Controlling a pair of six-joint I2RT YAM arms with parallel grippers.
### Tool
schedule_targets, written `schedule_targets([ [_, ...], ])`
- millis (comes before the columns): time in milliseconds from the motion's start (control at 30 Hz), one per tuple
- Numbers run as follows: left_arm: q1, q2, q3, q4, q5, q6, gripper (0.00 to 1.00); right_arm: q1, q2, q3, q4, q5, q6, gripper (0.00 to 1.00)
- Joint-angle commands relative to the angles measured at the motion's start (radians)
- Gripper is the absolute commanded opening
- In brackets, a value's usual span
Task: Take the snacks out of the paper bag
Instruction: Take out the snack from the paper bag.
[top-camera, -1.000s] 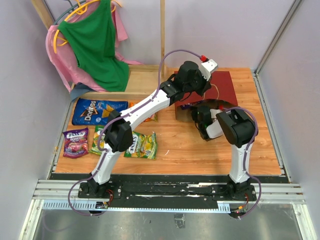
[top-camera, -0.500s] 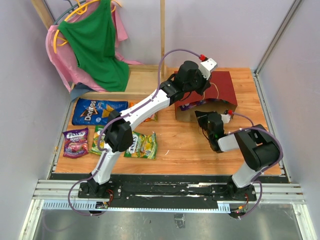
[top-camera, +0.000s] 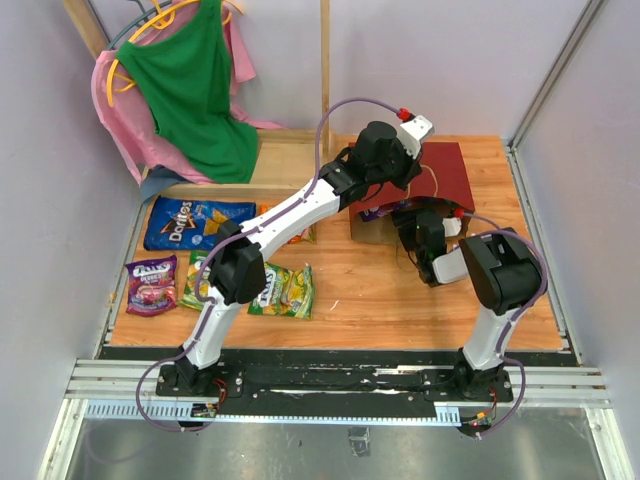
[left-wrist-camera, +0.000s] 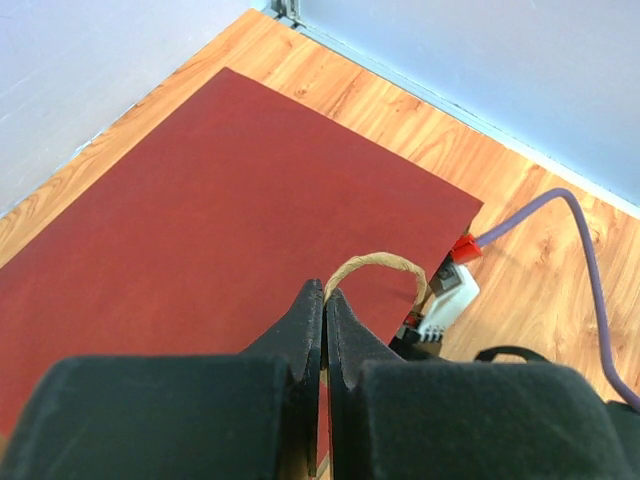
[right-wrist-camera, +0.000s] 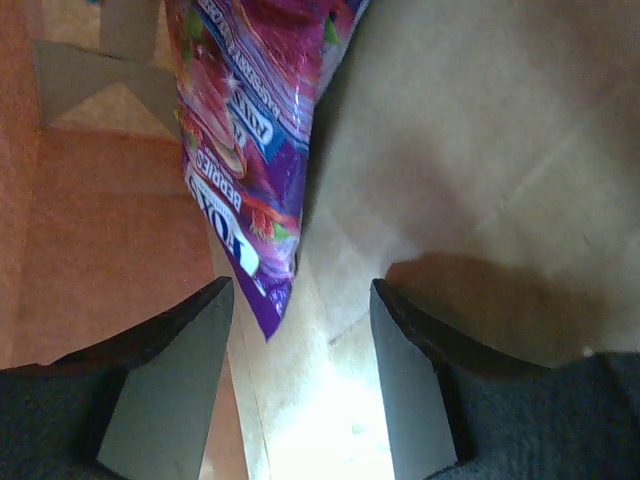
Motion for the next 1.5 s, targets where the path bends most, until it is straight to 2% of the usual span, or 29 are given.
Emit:
schedule_targets([
  [0, 0.005, -0.005, 0.026, 0.029, 0.013, 0.001, 0.01, -0.035, 0.07, 0.066, 0.012, -0.013, 0.009, 0.59],
  [200, 0.005, -0.004, 0.016, 0.038, 0.029, -0.001, 0.01, -0.055, 0.164, 0.164, 0.005, -0.028, 0.019, 0.59],
  [400, 0.005, -0.002, 0.015, 0.037, 0.027, 0.002, 0.01, -0.056, 0.231, 0.237, -0.044, -0.029, 0.039, 0.53],
  [467, 0.005, 0.0, 0.015, 0.037, 0.027, 0.003, 0.01, -0.055, 0.232, 0.243, -0.039, -0.019, 0.04, 0.43],
  [567, 0.005, 0.0, 0.015, 0.038, 0.027, 0.005, 0.01, -0.057, 0.228, 0.238, 0.007, -0.022, 0.03, 0.12],
  [600, 0.005, 0.0, 0.013, 0.039, 0.025, 0.004, 0.01, -0.056, 0.227, 0.237, 0.02, -0.034, 0.022, 0.05],
  [633, 0.005, -0.001, 0.013, 0.039, 0.024, 0.003, 0.01, -0.056, 0.222, 0.234, 0.03, -0.05, 0.018, 0.01],
  [767, 0.005, -0.005, 0.01, 0.037, 0.014, 0.009, 0.01, -0.056, 0.18, 0.173, 0.074, -0.093, 0.01, 0.01],
  [967, 0.005, -0.005, 0.007, 0.03, -0.001, 0.035, 0.01, -0.055, -0.046, -0.041, 0.096, -0.125, -0.028, 0.01],
  [1133, 0.005, 0.007, 0.001, 0.034, -0.024, 0.061, 0.01, -0.051, -0.353, -0.266, 0.017, -0.171, -0.105, 0.01],
  [1233, 0.006, 0.013, 0.001, 0.032, -0.033, 0.071, 0.01, -0.038, -0.594, -0.386, -0.145, -0.174, -0.151, 0.01],
  [1333, 0.007, 0.016, 0.0, 0.036, -0.035, 0.074, 0.01, 0.006, -0.873, -0.452, -0.412, -0.151, -0.203, 0.01],
  [1367, 0.007, 0.017, -0.001, 0.038, -0.032, 0.075, 0.01, 0.031, -0.972, -0.466, -0.549, -0.117, -0.216, 0.01],
  [1467, 0.007, 0.022, 0.0, 0.045, -0.027, 0.076, 0.02, 0.12, -1.23, -0.489, -0.791, 0.008, -0.219, 0.01],
])
